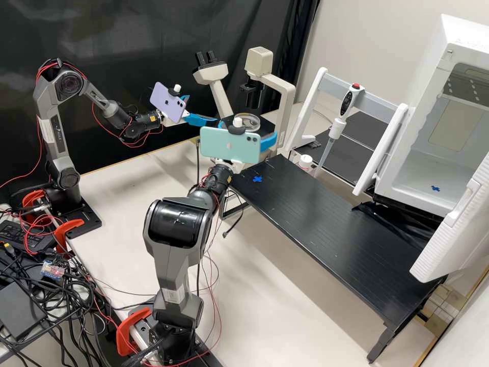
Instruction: Move the petri dish to the bench
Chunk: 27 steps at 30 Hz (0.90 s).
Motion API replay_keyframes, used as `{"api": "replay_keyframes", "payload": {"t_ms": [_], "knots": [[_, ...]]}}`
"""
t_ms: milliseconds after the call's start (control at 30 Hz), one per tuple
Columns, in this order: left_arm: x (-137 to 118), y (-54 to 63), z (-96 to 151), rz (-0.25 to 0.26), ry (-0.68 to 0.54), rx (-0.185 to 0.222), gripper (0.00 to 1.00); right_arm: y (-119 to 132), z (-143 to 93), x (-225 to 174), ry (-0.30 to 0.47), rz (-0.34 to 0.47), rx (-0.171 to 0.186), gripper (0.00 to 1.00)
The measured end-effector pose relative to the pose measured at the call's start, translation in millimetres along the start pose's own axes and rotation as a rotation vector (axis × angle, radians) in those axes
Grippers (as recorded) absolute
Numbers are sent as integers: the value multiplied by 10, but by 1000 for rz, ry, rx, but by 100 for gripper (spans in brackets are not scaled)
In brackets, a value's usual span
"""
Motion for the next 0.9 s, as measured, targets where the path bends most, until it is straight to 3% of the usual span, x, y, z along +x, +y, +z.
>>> {"api": "replay_keyframes", "payload": {"t_ms": [400,533,900], "knots": [[0,0,0,0,0,0,100,-370,-394,552,-3,-111,-38,100],[0,0,0,0,0,0,100,-494,-439,724,-8,-154,-69,100],[0,0,0,0,0,0,100,-788,-429,1403,-88,-242,-69,100]]}}
